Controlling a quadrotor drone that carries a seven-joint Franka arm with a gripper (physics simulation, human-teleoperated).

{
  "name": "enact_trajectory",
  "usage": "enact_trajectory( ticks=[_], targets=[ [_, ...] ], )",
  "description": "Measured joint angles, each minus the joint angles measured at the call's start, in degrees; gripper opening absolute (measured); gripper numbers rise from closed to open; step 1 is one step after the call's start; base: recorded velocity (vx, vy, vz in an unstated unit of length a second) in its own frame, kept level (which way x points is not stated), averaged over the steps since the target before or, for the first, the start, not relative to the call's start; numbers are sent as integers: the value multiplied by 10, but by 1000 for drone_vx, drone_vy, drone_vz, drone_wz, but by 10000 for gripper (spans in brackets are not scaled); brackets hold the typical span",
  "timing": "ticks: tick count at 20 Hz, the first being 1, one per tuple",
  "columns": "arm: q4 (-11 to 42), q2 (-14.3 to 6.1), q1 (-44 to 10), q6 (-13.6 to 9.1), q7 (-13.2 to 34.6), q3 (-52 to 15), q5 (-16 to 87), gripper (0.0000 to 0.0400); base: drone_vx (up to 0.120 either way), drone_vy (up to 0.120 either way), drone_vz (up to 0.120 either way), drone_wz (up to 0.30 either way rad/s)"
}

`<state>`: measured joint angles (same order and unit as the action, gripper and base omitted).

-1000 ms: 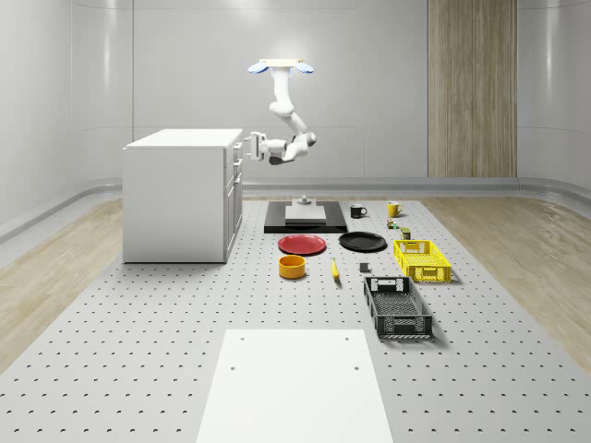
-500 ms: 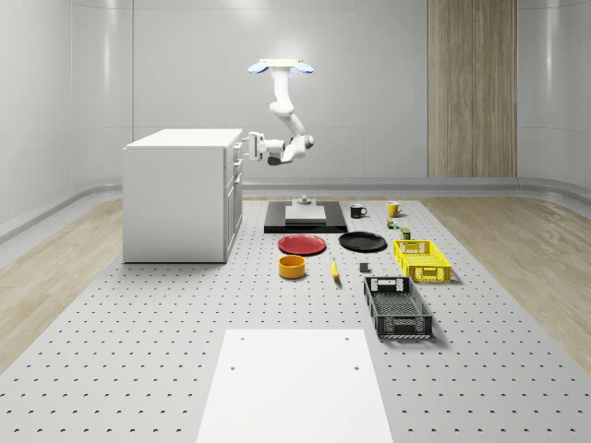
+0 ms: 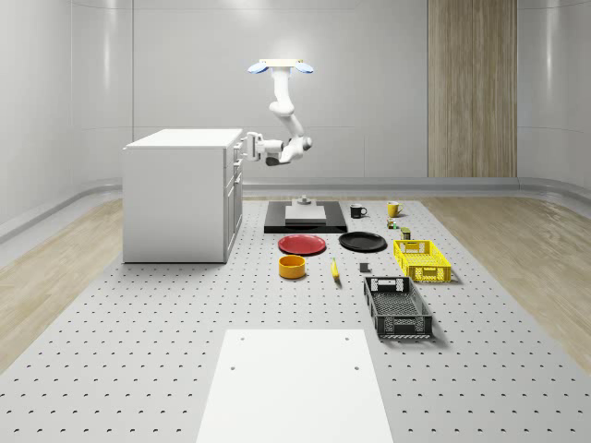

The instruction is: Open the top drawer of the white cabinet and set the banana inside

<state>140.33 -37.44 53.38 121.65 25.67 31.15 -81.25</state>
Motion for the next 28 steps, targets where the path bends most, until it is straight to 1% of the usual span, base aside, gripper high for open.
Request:
enact_trajectory(
  ticks=[14, 26, 27, 28],
  targets=[
    [-7, 27, -38, -19, -10, -39, -32, 400, 0, 0, 0, 0],
    [-9, 40, -76, -39, -12, -68, -48, 400, 0, 0, 0, 0],
    [-9, 41, -79, -41, -12, -70, -49, 335, 0, 0, 0, 0],
    [-9, 41, -82, -42, -13, -73, -50, 284, 0, 0, 0, 0]
  ],
)
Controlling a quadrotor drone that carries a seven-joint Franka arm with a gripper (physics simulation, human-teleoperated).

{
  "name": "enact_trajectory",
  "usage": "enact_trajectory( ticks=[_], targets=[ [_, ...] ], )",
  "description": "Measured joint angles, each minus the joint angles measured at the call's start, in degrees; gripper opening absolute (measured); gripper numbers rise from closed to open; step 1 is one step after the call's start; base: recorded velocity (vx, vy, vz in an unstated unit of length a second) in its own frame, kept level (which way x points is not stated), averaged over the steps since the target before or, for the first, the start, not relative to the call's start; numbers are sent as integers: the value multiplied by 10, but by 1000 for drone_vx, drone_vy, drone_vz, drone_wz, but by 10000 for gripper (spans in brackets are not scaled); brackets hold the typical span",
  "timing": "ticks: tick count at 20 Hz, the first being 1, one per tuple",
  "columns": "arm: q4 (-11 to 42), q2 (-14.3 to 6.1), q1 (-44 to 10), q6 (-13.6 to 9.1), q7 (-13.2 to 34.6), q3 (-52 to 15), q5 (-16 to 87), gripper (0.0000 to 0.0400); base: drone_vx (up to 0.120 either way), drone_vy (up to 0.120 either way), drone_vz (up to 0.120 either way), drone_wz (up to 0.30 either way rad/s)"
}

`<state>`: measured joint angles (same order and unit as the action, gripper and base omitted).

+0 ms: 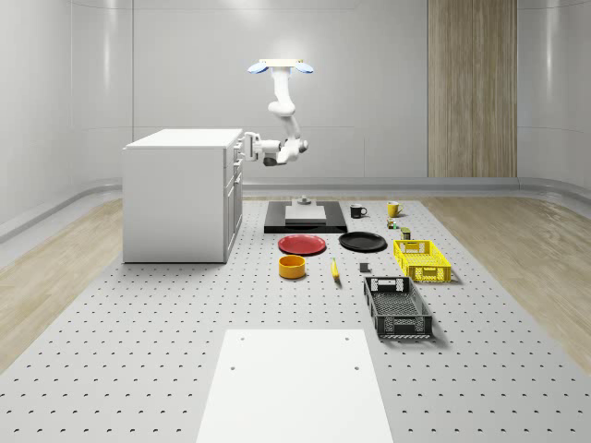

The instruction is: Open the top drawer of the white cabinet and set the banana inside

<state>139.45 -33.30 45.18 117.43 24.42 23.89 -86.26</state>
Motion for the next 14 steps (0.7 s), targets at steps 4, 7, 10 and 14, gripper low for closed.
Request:
enact_trajectory(
  ticks=[4, 7, 10, 14],
  targets=[
    [0, 3, -12, -6, 0, -9, -4, 171, 0, 0, 0, 0],
    [1, 6, -21, -11, -8, -15, -7, 147, 0, 0, 0, 0],
    [-1, 5, -29, -10, -1, -23, -4, 174, 0, 0, 0, 0],
    [5, 10, -40, -23, -25, -25, -13, 137, 0, 0, 0, 0]
  ],
)
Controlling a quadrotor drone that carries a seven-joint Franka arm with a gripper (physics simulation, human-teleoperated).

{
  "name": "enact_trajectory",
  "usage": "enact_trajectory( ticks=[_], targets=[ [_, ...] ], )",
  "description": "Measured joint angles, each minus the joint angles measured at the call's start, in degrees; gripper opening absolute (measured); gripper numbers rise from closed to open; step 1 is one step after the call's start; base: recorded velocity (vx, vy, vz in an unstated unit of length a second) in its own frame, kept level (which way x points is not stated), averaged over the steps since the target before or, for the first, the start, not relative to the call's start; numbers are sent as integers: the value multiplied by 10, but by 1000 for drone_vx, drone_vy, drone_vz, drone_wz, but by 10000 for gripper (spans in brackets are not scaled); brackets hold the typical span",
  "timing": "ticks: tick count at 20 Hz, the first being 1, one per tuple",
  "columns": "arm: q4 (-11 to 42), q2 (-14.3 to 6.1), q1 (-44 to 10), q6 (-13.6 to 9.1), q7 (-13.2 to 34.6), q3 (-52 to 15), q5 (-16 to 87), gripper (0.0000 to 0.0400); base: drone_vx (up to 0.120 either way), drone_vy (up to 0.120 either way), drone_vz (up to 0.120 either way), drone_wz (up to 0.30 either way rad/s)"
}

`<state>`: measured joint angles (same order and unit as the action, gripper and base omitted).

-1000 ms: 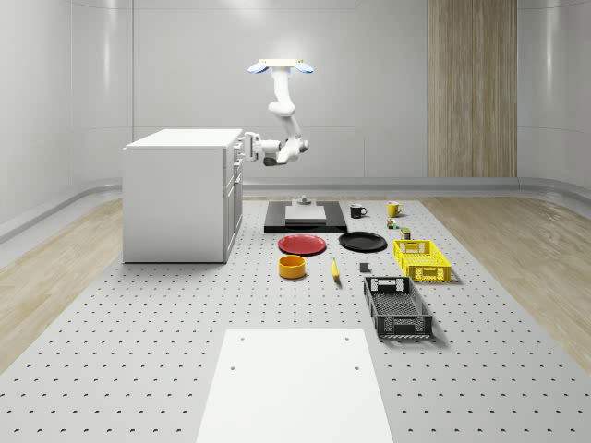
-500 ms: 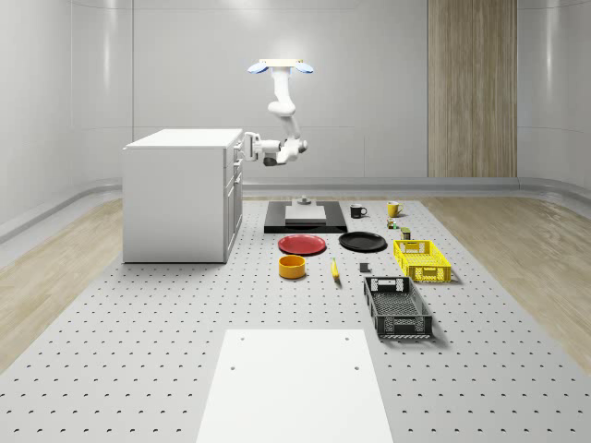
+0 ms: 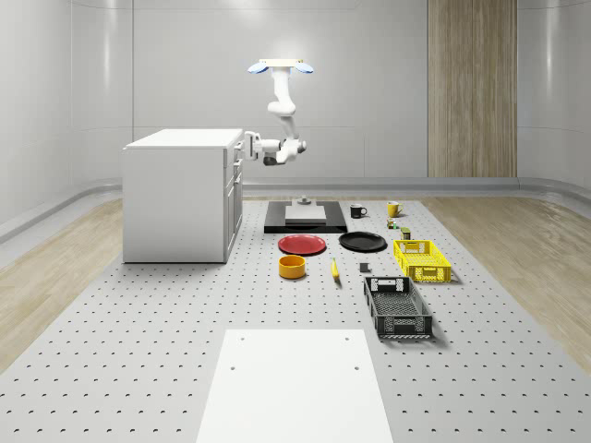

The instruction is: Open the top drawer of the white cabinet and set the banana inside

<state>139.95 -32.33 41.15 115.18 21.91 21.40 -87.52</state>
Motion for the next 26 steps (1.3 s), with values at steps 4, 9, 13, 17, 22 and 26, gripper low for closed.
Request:
enact_trajectory(
  ticks=[4, 9, 13, 17, 22, 26],
  targets=[
    [0, -5, -15, -12, 21, -3, 9, 133, 0, 0, 0, 0],
    [4, -8, -31, -24, 18, -4, 13, 129, 0, 0, 0, 0],
    [12, -11, -46, -43, 16, 5, 26, 153, 0, 0, 0, 0],
    [13, -18, -58, -57, 32, 13, 43, 143, 0, 0, 0, 0],
    [13, -28, -75, -79, 46, 24, 62, 131, 0, 0, 0, 0],
    [9, -48, -80, -91, 57, 47, 114, 217, 0, 0, 0, 0]
  ],
)
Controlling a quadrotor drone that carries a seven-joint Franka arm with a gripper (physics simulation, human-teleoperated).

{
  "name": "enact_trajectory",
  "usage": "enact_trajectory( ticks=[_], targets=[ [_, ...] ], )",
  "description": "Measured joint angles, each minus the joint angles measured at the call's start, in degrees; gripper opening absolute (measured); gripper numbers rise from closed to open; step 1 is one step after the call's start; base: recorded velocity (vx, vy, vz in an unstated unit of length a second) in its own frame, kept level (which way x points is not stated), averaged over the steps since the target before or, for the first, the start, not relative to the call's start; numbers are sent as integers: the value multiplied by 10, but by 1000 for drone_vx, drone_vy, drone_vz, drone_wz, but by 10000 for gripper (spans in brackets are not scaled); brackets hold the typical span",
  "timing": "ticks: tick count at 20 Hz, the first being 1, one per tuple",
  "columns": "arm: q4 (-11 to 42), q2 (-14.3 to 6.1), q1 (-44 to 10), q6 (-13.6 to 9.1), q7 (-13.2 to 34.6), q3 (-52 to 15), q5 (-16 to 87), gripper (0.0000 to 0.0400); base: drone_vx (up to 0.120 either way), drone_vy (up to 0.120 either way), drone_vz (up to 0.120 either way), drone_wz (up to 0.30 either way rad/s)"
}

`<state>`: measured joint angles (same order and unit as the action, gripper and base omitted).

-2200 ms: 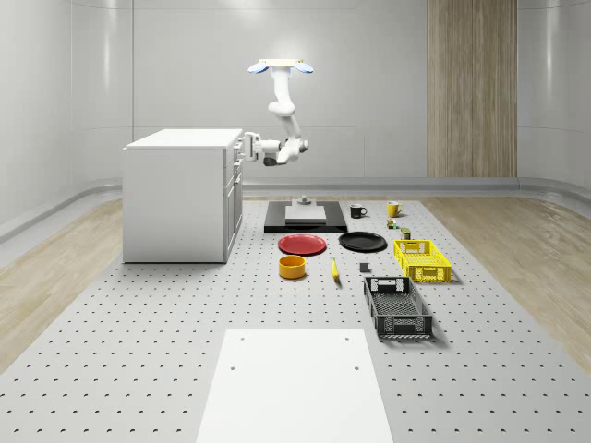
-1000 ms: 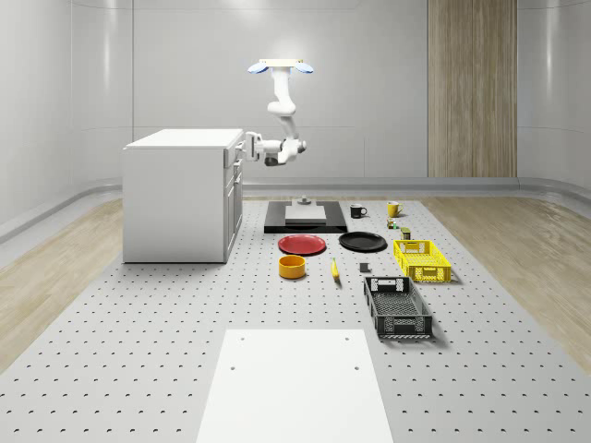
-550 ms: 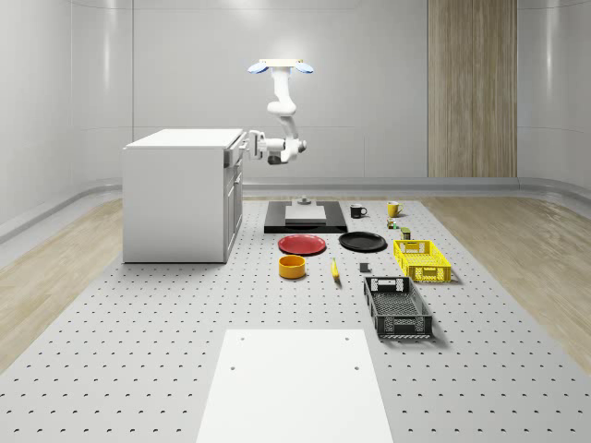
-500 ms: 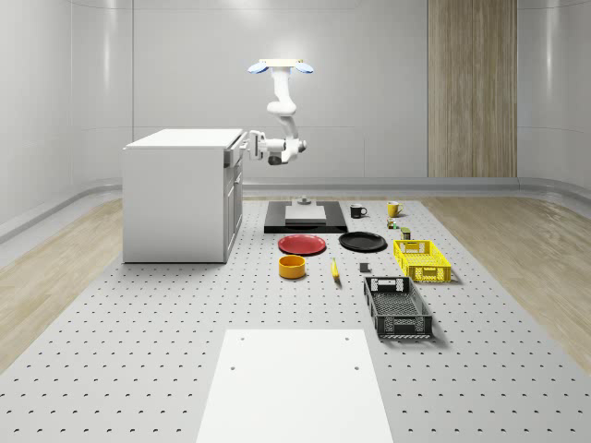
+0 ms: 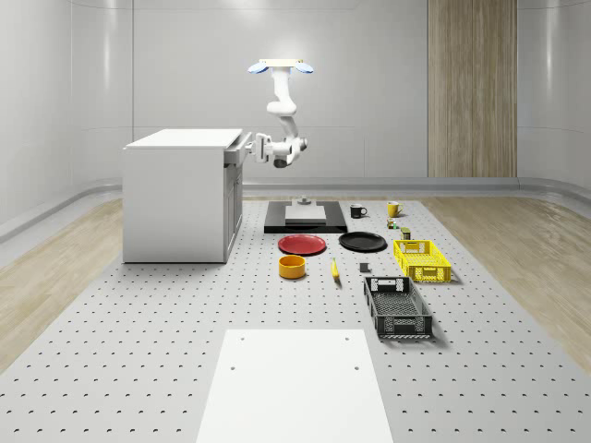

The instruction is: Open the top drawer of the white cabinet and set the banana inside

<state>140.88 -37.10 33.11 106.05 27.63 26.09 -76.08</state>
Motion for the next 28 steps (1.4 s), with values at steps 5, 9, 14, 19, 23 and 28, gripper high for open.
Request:
enact_trajectory(
  ticks=[5, 9, 14, 19, 23, 28],
  targets=[
    [0, 1, -11, -27, 8, 22, 3, 162, 0, 0, 0, 0],
    [-3, -4, -18, -48, 16, 45, 25, 165, 0, 0, 0, 0],
    [-5, -7, -22, -74, -3, 82, 54, 147, 0, 0, 0, 0],
    [-9, 1, -29, -106, -11, 120, 92, 244, 0, 0, 0, 0],
    [-21, 1, -34, -125, 9, 144, 108, 229, 0, 0, 0, 0],
    [-42, -4, -27, -151, 16, 177, 125, 328, 0, 96, 0, 0]
  ],
)
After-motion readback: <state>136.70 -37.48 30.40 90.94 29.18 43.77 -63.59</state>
